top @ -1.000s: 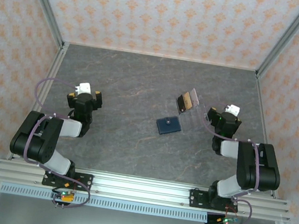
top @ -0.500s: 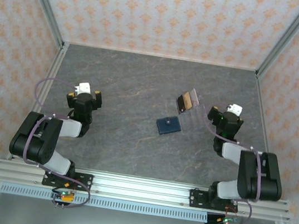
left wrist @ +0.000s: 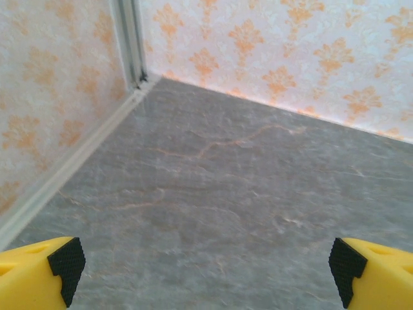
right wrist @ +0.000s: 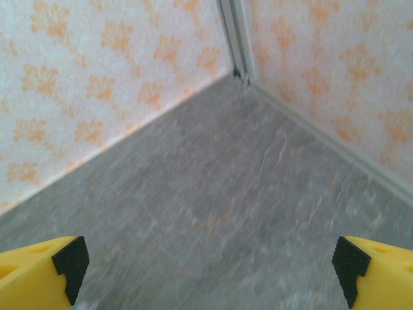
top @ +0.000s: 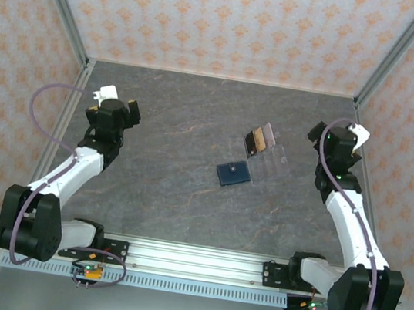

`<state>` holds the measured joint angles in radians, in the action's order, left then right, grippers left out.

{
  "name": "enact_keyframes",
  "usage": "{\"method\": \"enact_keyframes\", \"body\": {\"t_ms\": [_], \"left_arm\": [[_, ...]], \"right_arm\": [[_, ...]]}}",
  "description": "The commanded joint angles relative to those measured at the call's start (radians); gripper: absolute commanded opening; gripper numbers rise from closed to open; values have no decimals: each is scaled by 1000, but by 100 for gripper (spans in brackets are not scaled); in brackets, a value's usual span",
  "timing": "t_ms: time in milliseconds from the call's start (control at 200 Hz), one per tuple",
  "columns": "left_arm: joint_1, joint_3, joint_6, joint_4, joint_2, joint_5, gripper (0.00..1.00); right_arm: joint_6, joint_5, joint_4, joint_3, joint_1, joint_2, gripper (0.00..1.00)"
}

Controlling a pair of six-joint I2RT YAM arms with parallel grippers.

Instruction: Take the credit cards out of the card holder

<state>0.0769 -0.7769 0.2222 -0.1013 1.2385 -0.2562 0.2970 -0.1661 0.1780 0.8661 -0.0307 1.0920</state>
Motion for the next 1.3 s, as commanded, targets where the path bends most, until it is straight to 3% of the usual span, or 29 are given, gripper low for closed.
{"method": "enact_keyframes", "body": {"t_ms": [0,175,320,631,1026,1296], "left_arm": [[7,-136,126,330,7,105,100],[31,-255,179,464,72,237,100],[112,-320,196,523,132,301,100],[323,-353,273,490,257,417,100],[478,-459,295,466,452,474,100],[517,-529,292,481,554,502,98]], "right_arm": [[130,157,336,78,3,20,99],[228,372,515,140,3,45,99],[294,480,597,126,3,47,100],[375,615,488,22,-35,79,96],[366,645,330,32,-83,283,84],[250,550,365,167,-81,417,80]]}}
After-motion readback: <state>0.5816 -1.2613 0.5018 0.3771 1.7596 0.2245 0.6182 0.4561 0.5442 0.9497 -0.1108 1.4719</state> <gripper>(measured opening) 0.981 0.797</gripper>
